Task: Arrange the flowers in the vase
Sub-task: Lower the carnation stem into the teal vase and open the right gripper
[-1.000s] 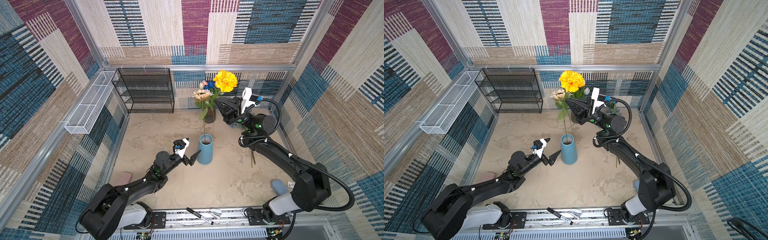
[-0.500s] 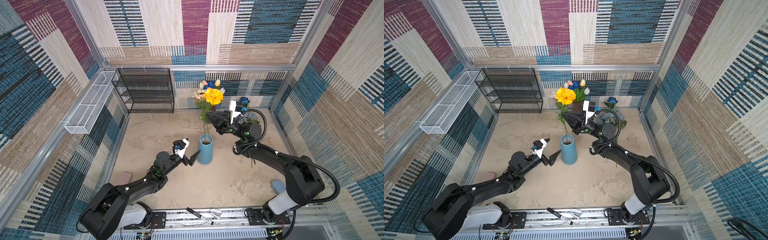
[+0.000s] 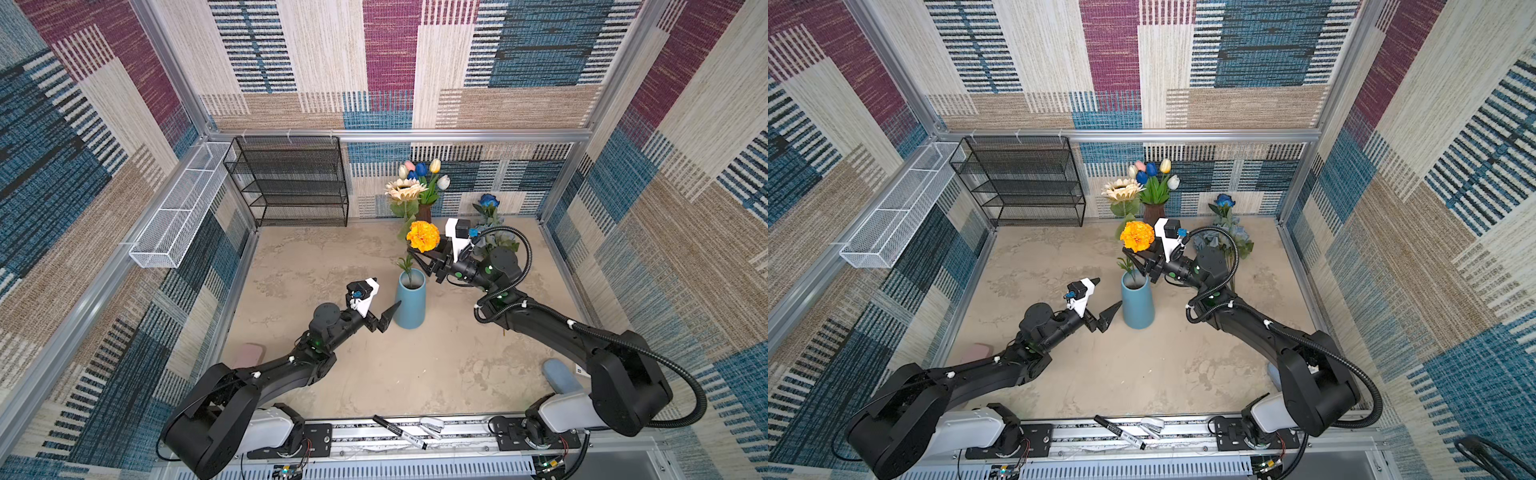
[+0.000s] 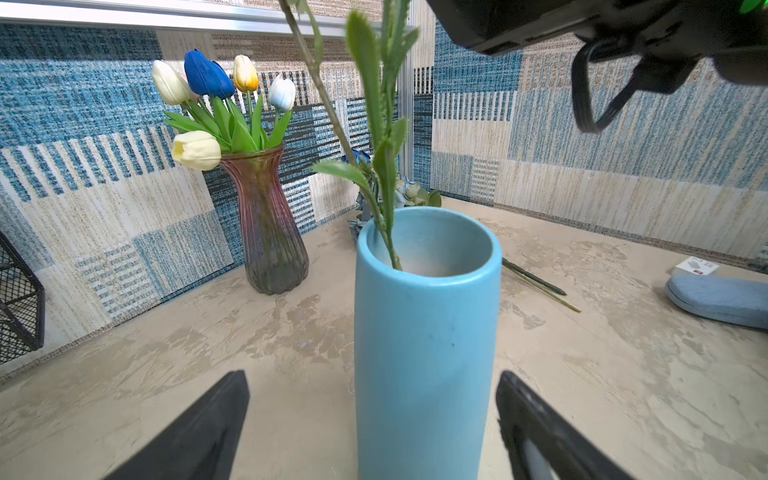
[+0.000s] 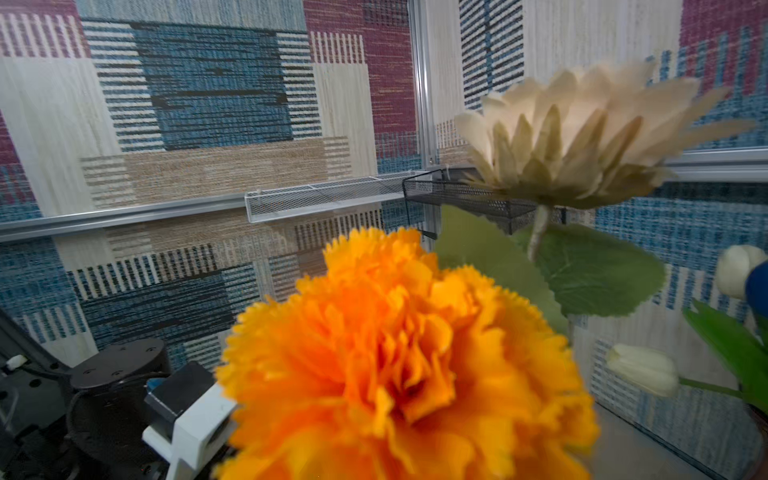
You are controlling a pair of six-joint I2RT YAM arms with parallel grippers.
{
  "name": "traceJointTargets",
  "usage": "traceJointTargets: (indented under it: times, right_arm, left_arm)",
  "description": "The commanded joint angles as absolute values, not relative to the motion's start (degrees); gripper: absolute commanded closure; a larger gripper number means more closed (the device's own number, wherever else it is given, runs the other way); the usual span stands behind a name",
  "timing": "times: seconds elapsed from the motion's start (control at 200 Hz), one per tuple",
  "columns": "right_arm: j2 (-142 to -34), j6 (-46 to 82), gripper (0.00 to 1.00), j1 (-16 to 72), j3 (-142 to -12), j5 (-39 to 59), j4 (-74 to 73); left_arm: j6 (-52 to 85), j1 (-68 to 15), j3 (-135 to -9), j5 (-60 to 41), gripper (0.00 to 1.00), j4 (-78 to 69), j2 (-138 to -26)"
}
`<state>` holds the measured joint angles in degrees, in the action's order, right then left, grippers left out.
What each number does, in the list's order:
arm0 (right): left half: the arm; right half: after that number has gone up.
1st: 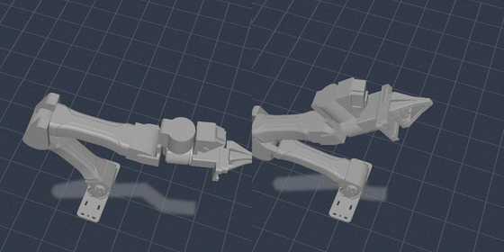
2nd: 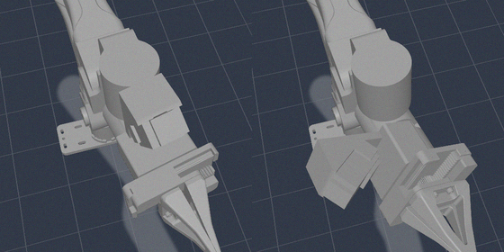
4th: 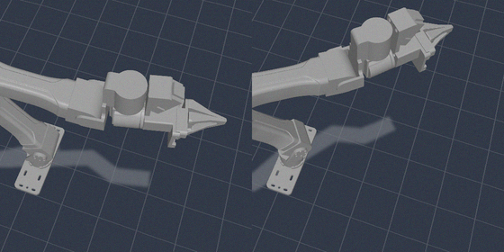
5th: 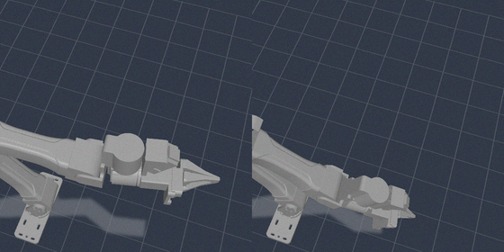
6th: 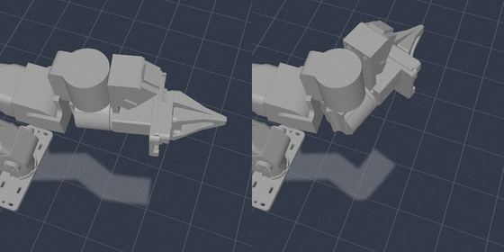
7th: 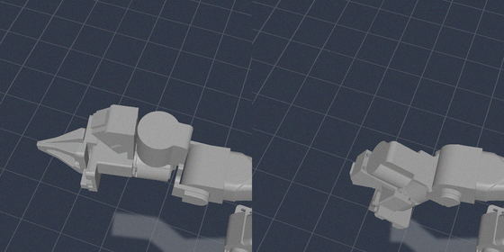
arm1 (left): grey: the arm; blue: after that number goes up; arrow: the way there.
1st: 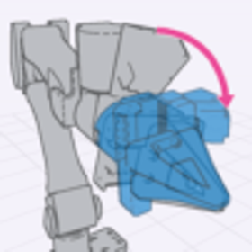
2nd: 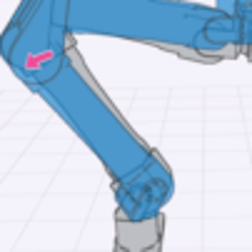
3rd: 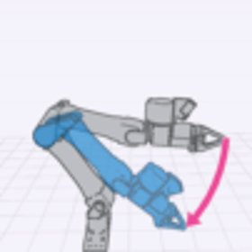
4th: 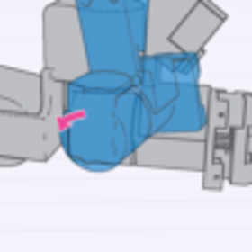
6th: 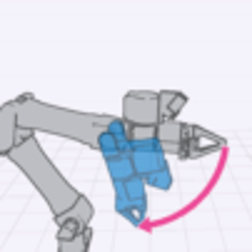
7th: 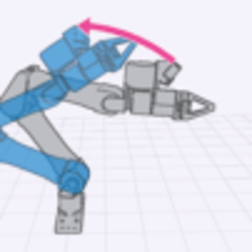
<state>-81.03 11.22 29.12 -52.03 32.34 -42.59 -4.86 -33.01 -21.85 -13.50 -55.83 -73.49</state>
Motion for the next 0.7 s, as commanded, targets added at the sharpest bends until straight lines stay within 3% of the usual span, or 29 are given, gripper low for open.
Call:
traceJointTargets:
  times: [0.0,0.271,0.506,0.696]
  right_arm:
    - [-79.65,3.45,0.39,29.14,-56.19,25.17,-25.41]
    - [-80.37,-3.84,0.07,29.09,-68.53,20.17,-0.87]
    - [-81.67,-4.47,0.03,29.05,-75.9,12.69,8.22]
    - [-79.07,-2.6,0.01,27.18,-78.54,9.36,7.13]
  left_arm:
    - [-5.89,-32.96,-22.66,-13.53,0.04,-58.62,-74.08]
    - [-6.02,-32.96,-23.42,-13.89,0.04,-59.23,-75.4]
    - [-5.87,-32.96,-23.13,-14.02,0.04,-59.67,-75.46]
    - [-6.4,-32.96,-22.91,-13.71,0.04,-59.16,-74.73]
